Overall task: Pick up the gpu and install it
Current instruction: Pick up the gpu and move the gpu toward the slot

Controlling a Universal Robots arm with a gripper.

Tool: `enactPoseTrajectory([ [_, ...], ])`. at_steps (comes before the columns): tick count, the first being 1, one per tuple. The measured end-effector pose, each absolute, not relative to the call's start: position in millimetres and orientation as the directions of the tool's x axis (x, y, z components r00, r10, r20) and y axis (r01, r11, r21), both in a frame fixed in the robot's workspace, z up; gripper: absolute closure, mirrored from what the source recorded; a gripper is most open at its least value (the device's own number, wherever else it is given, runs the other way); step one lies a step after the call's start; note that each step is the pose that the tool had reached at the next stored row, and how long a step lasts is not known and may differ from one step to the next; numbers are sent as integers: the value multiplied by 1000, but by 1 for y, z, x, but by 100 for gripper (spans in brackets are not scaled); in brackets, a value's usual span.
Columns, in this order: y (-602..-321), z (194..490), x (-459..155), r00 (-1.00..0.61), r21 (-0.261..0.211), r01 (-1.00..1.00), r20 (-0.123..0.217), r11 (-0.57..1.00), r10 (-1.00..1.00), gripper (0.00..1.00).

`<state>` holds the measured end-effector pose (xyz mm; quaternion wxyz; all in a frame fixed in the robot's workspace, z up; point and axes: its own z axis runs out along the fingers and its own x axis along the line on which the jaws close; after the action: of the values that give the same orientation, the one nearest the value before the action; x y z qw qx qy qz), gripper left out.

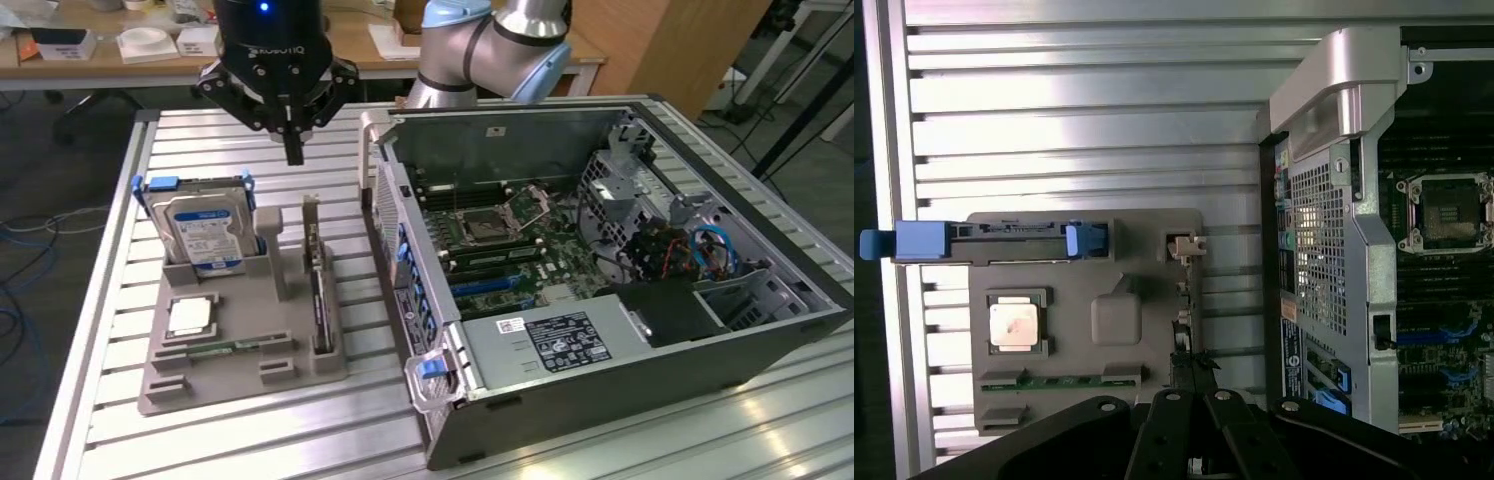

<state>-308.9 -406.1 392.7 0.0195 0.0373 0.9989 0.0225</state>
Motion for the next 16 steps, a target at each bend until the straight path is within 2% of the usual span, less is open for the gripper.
enactPoseTrajectory([
  [10,-406,393,-309,-996,46,74,-37,996,75,89],
  [11,-406,393,-309,-996,46,74,-37,996,75,83],
  [12,-406,393,-309,-996,46,74,-37,996,75,83],
  [13,-406,393,-309,-996,46,74,-37,996,75,77],
  [14,-406,393,-309,-996,46,74,-37,996,75,77],
  [16,-406,393,-309,-996,46,74,-37,996,75,65],
])
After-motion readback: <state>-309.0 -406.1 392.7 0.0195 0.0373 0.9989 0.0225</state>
